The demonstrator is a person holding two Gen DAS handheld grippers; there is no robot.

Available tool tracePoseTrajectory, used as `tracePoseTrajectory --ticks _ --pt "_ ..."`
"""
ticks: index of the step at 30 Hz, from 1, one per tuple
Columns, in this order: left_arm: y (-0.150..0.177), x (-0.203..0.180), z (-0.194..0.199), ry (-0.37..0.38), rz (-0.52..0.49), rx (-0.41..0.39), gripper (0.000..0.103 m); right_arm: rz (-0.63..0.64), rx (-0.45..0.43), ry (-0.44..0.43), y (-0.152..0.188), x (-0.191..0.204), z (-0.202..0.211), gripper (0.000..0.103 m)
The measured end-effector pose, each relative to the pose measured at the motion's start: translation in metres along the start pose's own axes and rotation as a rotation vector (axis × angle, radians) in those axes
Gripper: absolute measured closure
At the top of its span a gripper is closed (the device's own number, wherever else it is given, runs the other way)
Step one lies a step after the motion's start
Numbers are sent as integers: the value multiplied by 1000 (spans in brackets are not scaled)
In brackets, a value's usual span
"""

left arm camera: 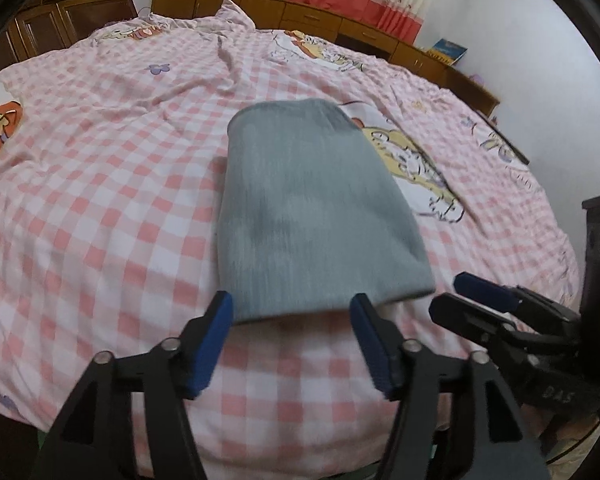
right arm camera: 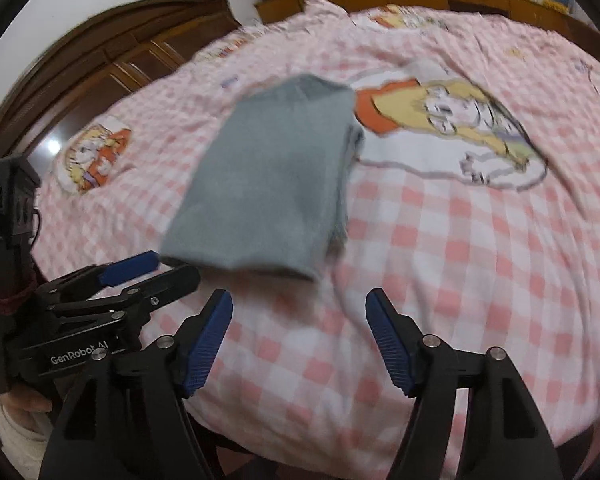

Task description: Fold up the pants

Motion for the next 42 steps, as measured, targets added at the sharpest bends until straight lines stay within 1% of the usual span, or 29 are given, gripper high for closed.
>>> tracePoseTrajectory --ticks 2,6,10,14,16,19,29,42 --pt "6 -1 -6 -19 -6 21 33 -16 31 53 5 -7 -10 31" --pt "15 4 -22 -77 -1 63 27 -30 65 90 12 -16 -24 31" --pt "24 14 -35 -144 22 104 27 -5 75 133 15 -17 -34 31" --pt "28 18 -42 -140 24 112 26 -1 98 179 16 -18 -42 31" --pt "29 18 -45 -138 15 117 20 -1 102 192 15 -18 -45 31" --pt "30 17 -49 -154 -1 133 17 -7 98 188 15 -19 -47 30" --pt "30 21 -56 -166 3 148 15 -10 92 181 14 -18 -50 29" --pt "30 22 -56 -164 3 149 14 -12 91 179 15 -19 -51 28"
Point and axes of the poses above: each gripper's, at about its wrist camera, not at the fingertips, and z roughly against the way its jaws point, x to its left, y to its underside, the point moved 7 cm from there along -z, roughly the way its jaws point, and after that the axes turned 5 degrees about -z, right-handed, at the moved point
